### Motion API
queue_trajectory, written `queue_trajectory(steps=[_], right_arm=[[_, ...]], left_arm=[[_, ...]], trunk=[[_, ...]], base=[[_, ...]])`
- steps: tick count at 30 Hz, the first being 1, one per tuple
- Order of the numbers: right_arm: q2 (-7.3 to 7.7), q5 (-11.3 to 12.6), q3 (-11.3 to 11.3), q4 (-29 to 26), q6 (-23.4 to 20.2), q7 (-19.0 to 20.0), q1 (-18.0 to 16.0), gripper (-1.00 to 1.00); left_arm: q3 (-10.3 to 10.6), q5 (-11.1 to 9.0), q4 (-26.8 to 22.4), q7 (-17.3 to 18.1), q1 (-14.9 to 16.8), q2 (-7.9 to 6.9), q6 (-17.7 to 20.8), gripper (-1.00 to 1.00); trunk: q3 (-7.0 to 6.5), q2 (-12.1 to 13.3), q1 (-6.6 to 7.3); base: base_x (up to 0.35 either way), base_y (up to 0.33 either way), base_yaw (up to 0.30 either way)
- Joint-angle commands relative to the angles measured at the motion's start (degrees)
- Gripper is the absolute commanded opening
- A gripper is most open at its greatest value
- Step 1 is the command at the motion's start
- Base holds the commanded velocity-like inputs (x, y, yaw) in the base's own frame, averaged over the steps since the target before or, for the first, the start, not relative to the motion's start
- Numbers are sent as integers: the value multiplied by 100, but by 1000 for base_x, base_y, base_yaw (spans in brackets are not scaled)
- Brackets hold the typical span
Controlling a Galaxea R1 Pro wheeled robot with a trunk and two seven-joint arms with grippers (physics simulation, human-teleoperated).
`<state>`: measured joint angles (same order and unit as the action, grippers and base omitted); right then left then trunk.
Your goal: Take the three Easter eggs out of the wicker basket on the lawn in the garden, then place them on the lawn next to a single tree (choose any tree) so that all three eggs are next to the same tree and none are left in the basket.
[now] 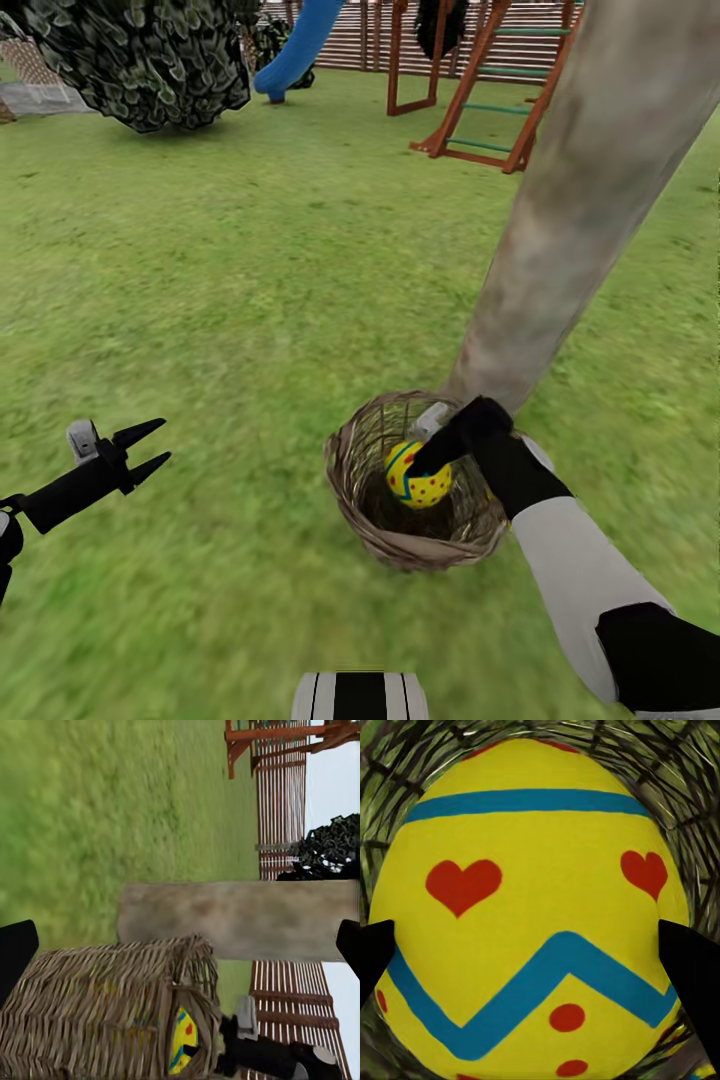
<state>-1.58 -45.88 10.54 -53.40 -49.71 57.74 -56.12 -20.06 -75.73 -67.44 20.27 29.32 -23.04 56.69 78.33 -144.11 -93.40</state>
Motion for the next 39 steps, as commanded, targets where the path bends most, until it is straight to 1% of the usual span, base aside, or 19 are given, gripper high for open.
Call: queue_trajectory(steps=[1, 6, 11, 13, 16, 17, 18, 19, 20, 21, 22, 24, 26, 27, 30, 32, 34, 36, 39], right_arm=[[33, -56, 1, -59, -14, 126, -3, -100], [70, -44, 1, -873, -23, 149, 197, -100], [59, -50, -86, -1701, -206, 149, 780, -100], [47, -52, -377, -2309, -219, 142, 1228, -100], [37, -41, -891, -2669, -207, 148, 1531, -100], [25, -12, -1150, -2735, -207, 158, 1568, -100], [8, 197, -1655, -2784, -200, 300, 1586, -100], [5, 461, -1995, -2854, -198, 560, 1590, -100], [13, 610, -2157, -2895, -197, 755, 1592, -100], [22, 723, -2503, -2925, -195, 990, 1593, -100], [20, 755, -2834, -2935, -189, 1130, 1594, -100], [32, 792, -3696, -2946, -185, 1905, 1593, -100], [92, 796, -3973, -2948, -193, 2425, 1593, -100], [179, 805, -4128, -2944, -197, 2596, 1592, -100], [484, 818, -5278, -2945, -198, 3226, 1593, -100], [785, 841, -5554, -2927, -199, 3226, 1590, -100], [1219, 823, -6396, -2901, -202, 3226, 1594, -100], [1310, 753, -6506, -2800, -137, 3081, 1595, -100], [1315, 797, -6527, -2575, 508, 1558, 1596, -100]], left_arm=[[-7, 41, 3, 39, 4, 1, 26, 100], [-7, 41, 3, 39, 4, 1, 24, 100], [-7, 41, 3, 39, 4, 1, 22, 100], [-7, 41, 3, 39, 4, 1, 21, 100], [-2, 41, 6, 37, 4, 5, 19, 100], [0, 41, 9, 34, 4, 7, 18, 100], [1, 41, 11, 31, 4, 9, 18, 100], [2, 41, 11, 31, 4, 9, 18, 100], [2, 41, 11, 30, 4, 10, 17, 100], [2, 41, 12, 30, 4, 10, 17, 100], [4, 41, 12, 30, 4, 10, 17, 100], [10, 41, 12, 30, 4, 16, 17, 100], [11, 41, 17, 30, 4, 18, 17, 100], [11, 41, 19, 30, 3, 18, 17, 100], [11, 45, 20, 30, 0, 19, 17, 100], [11, 48, 20, 23, 1, 19, 17, 100], [11, 50, 20, 21, 3, 19, 17, 100], [11, 50, 20, 21, 3, 19, 17, 100], [11, 50, 19, 30, 3, 19, 17, 100]], trunk=[[-19, 0, 5], [-129, 7, 18], [-240, 14, 31], [-284, 16, 36], [-351, 20, 43], [-373, 22, 46], [-395, 23, 49], [-417, 24, 51], [-440, 26, 54], [-462, 27, 56], [-484, 28, 59], [-528, 31, 64], [-572, 34, 69], [-595, 35, 72], [-661, 39, 80], [-705, 42, 85], [-750, 44, 90], [-794, 47, 95], [-861, 51, 103]], base=[[-296, 0, 0], [-59, 0, 0], [0, 0, 0], [0, 0, 0], [0, 0, 0], [0, 0, 0], [-72, 0, 0], [-222, 0, 0], [-279, 0, 0], [-314, 0, 0], [-199, 0, 0], [-57, 0, 0], [-11, 0, 0], [-2, 0, 0], [0, 0, 0], [0, 0, 0], [0, 0, 0], [0, 0, 0], [0, 0, 0]])
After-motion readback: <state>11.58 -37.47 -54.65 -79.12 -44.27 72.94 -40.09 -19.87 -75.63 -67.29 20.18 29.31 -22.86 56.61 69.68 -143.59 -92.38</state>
